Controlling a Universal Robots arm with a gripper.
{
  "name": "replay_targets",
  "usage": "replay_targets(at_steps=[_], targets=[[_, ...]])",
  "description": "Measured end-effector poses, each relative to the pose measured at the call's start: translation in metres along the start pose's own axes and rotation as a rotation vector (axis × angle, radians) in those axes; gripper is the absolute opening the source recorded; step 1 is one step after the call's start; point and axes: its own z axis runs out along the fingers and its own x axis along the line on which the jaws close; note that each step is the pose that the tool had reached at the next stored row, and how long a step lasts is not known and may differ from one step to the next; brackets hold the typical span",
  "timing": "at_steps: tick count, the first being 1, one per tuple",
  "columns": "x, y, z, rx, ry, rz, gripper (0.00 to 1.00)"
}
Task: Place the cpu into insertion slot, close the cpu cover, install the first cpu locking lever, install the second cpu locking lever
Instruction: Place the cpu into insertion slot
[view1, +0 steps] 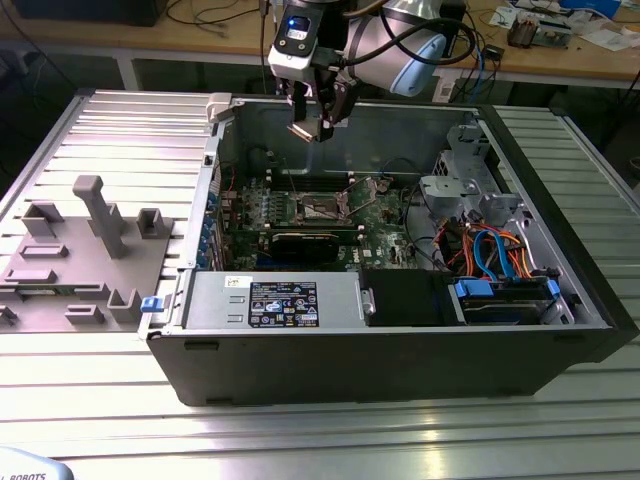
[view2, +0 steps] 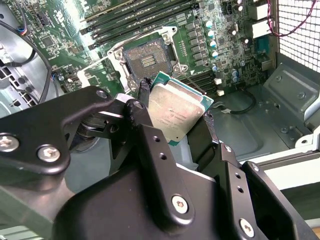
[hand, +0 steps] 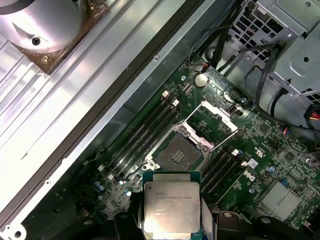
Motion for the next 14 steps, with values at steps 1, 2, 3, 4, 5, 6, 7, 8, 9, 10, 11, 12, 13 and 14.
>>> replay_targets(at_steps=[1, 2, 3, 4, 5, 6, 7, 8, 9, 10, 11, 12, 13, 14], targets=[[0.0, 0.0, 0.0, 0.0, -0.0001, 0.003, 0.55], [0.0, 0.0, 0.0, 0.0, -0.0001, 0.004, 0.55], [0.0, 0.0, 0.0, 0.0, -0.0002, 0.004, 0.55], [0.0, 0.0, 0.0, -0.0001, -0.0002, 0.004, 0.55], [0.0, 0.0, 0.0, 0.0, -0.0002, 0.005, 0.55], [0.0, 0.0, 0.0, -0.0001, -0.0002, 0.005, 0.55], [0.0, 0.0, 0.0, -0.0001, -0.0002, 0.006, 0.55], [0.0, 0.0, 0.0, -0.0001, -0.0002, 0.006, 0.55], [0.0, 0.0, 0.0, -0.0001, -0.0002, 0.007, 0.55], [0.0, 0.0, 0.0, 0.0, -0.0003, 0.008, 0.55], [0.0, 0.0, 0.0, -0.0001, -0.0003, 0.008, 0.55], [0.0, 0.0, 0.0, -0.0001, -0.0003, 0.009, 0.55], [0.0, 0.0, 0.0, -0.0001, -0.0004, 0.009, 0.55], [0.0, 0.0, 0.0, -0.0001, -0.0004, 0.01, 0.55]])
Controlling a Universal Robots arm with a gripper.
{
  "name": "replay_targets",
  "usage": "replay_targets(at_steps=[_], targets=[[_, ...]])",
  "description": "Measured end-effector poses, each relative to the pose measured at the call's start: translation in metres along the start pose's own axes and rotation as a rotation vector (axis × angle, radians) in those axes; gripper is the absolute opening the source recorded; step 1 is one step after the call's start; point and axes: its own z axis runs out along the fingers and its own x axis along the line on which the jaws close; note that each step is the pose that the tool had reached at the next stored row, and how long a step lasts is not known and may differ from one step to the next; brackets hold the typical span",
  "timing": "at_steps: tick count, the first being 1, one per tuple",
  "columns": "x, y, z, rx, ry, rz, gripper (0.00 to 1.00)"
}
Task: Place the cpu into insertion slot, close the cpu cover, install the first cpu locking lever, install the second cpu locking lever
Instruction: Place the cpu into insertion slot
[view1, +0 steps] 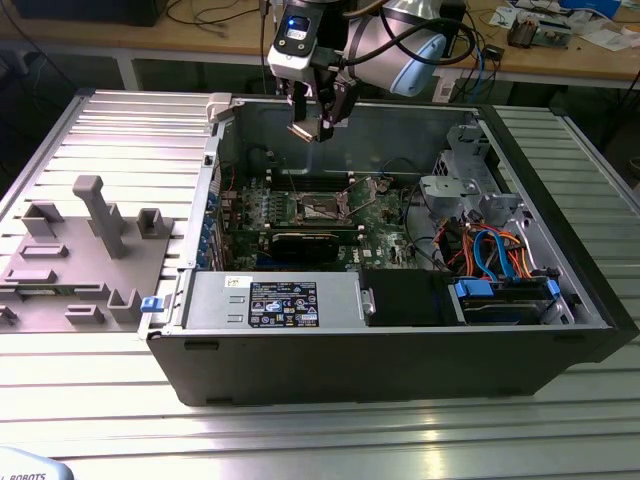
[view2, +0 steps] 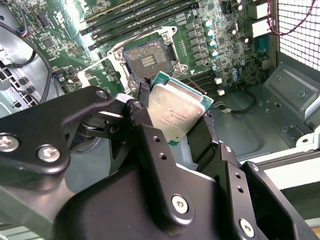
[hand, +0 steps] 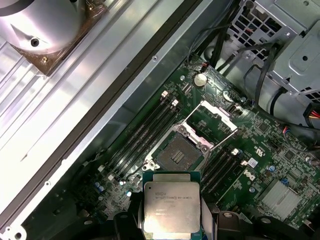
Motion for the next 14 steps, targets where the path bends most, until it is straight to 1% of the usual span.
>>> replay_targets(at_steps=[14], targets=[[0.0, 0.0, 0.0, -0.0002, -0.0003, 0.009, 0.55]])
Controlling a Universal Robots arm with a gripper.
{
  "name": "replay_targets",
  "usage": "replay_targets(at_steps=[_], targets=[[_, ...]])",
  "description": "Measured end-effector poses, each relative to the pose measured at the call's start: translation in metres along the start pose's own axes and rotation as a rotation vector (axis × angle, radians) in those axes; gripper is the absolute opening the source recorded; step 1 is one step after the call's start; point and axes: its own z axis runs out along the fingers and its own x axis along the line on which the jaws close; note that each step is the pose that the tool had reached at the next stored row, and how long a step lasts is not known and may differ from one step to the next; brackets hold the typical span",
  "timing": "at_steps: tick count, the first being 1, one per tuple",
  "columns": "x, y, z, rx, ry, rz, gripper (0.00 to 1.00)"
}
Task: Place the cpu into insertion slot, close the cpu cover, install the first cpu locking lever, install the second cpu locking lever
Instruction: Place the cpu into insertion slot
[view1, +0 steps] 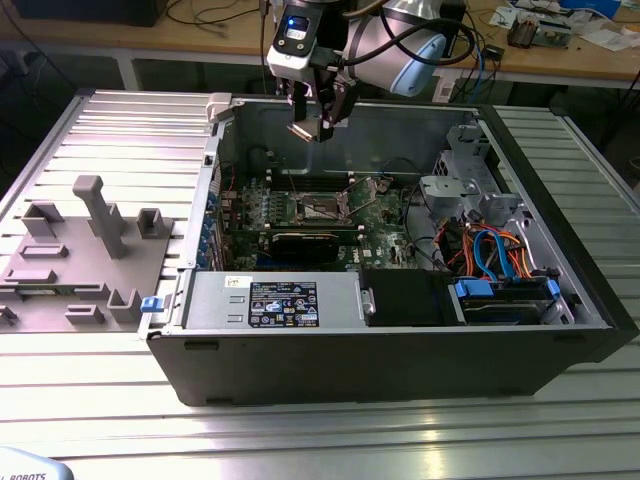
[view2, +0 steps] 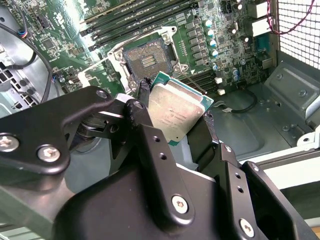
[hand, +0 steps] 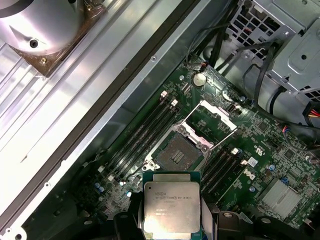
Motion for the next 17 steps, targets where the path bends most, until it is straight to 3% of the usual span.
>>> replay_targets(at_steps=[17], targets=[[0.0, 0.0, 0.0, -0.0002, -0.0004, 0.01, 0.55]])
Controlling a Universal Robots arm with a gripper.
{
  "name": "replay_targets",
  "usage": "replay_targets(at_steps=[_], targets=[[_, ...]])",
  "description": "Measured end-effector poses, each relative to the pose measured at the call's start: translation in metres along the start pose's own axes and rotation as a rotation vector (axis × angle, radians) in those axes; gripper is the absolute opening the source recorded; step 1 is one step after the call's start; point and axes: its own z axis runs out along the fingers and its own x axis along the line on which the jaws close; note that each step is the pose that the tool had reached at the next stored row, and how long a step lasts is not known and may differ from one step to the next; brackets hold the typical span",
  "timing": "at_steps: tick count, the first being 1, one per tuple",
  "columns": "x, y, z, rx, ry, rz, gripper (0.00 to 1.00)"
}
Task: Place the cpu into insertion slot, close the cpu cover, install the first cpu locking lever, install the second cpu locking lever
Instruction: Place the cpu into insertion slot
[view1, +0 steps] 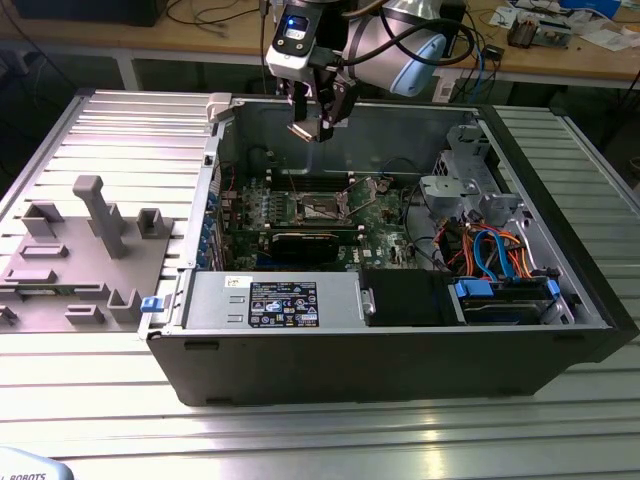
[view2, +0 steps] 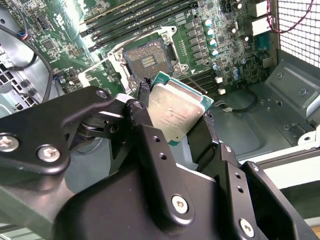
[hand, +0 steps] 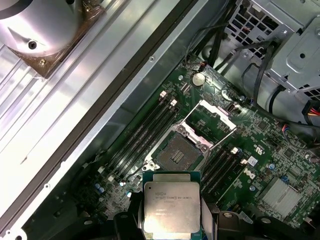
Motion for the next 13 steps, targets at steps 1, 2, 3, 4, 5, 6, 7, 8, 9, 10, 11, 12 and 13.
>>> replay_targets(at_steps=[1, 2, 3, 4, 5, 6, 7, 8, 9, 10, 11, 12, 13], targets=[[0.0, 0.0, 0.0, 0.0, 0.0, 0.001, 0.55], [0.0, 0.0, 0.0, 0.0, -0.0001, 0.001, 0.55], [0.0, 0.0, 0.0, 0.0, -0.0001, 0.002, 0.55], [0.0, 0.0, 0.0, 0.0, -0.0001, 0.003, 0.55], [0.0, 0.0, 0.0, -0.0001, -0.0001, 0.003, 0.55], [0.0, 0.0, 0.0, -0.0001, -0.0001, 0.004, 0.55], [0.0, 0.0, 0.0, -0.0001, -0.0001, 0.004, 0.55], [0.0, 0.0, 0.0, -0.0001, -0.0002, 0.005, 0.55], [0.0, 0.0, 0.0, -0.0001, -0.0002, 0.006, 0.55], [0.0, 0.0, 0.0, -0.0001, -0.0002, 0.006, 0.55], [0.0, 0.0, 0.0, -0.0001, -0.0002, 0.007, 0.55], [0.0, 0.0, 0.0, -0.0001, -0.0002, 0.007, 0.55], [0.0, 0.0, 0.0, -0.0002, -0.0003, 0.008, 0.55]])
